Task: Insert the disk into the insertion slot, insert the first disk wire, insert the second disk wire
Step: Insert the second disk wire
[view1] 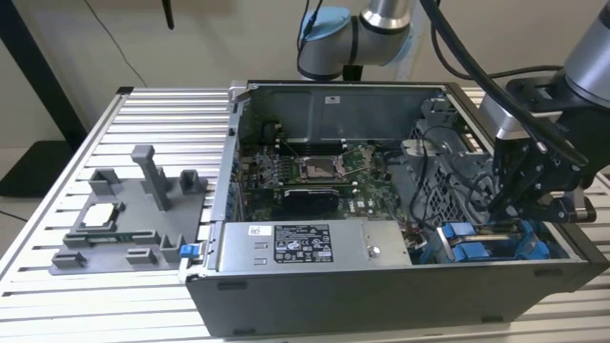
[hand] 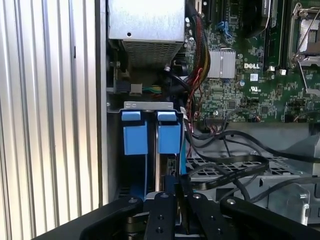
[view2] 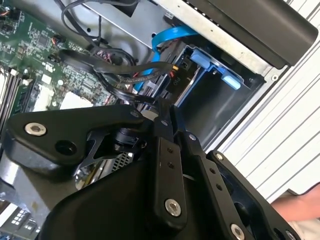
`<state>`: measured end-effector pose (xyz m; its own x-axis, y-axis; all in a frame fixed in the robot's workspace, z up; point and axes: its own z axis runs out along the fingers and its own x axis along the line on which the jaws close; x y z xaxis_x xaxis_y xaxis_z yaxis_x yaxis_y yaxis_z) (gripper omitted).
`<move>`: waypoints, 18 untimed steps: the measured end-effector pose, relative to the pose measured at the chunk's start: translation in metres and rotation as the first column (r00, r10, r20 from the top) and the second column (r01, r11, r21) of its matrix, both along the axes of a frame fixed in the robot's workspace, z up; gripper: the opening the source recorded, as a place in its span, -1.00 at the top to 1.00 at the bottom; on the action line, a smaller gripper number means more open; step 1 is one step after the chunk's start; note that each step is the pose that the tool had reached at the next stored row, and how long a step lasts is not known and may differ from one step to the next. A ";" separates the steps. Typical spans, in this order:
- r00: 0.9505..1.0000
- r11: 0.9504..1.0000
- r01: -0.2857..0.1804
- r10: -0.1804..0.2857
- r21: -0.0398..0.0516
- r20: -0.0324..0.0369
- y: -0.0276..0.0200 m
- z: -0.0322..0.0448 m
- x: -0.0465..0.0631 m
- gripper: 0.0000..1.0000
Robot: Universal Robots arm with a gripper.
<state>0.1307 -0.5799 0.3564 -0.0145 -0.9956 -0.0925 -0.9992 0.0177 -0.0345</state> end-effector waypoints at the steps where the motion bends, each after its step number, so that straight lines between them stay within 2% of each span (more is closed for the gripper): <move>1: 1.000 1.000 0.000 0.000 0.000 0.000 0.0000 -0.0007 0.000 1.00; 12: 1.000 1.000 0.000 0.000 0.000 0.000 0.0004 -0.0085 0.001 1.00; 18: 1.000 1.000 0.000 0.000 0.000 0.000 0.0009 -0.0104 0.002 1.00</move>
<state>0.1329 -0.5791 0.3460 -0.0145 -0.9956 -0.0929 -0.9992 0.0178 -0.0348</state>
